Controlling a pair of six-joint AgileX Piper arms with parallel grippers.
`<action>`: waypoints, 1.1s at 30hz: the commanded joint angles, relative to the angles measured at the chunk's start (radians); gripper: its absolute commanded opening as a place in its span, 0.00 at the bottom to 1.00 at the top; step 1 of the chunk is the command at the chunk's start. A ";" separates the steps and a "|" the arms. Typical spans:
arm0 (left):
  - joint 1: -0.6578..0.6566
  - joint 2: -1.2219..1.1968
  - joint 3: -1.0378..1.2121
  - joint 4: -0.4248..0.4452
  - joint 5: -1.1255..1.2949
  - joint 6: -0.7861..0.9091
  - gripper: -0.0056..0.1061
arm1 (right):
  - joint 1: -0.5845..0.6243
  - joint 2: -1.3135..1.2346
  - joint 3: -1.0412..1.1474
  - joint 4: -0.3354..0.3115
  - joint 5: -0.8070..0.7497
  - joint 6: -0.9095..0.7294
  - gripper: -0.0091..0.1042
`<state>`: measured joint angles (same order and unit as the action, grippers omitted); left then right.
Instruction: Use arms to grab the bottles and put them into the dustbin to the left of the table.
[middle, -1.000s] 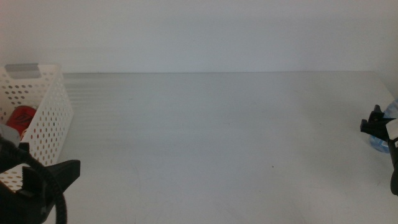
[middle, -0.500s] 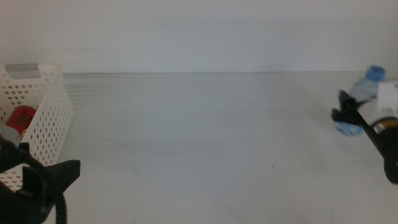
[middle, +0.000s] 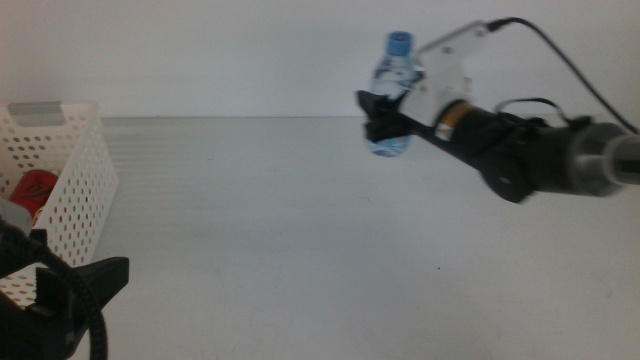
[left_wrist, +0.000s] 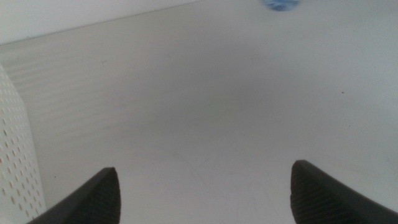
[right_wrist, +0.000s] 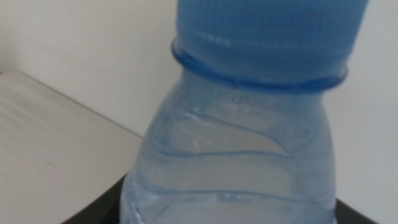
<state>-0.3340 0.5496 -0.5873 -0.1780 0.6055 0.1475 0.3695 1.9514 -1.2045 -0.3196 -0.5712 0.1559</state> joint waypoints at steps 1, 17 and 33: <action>-0.004 0.001 -0.028 -0.011 -0.067 -0.014 0.86 | 0.042 -0.011 -0.124 -0.015 -0.048 0.040 0.08; -0.004 0.001 -0.028 -0.011 -0.067 -0.014 0.86 | 0.175 0.258 -0.542 -0.015 0.072 0.176 0.08; -0.004 0.002 -0.028 -0.010 -0.067 -0.014 0.86 | 0.225 0.274 -0.542 -0.118 0.058 0.173 0.08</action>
<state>-0.3340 0.5496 -0.5873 -0.1780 0.6055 0.1466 0.5838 2.3006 -1.7020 -0.4216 -0.3887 0.3376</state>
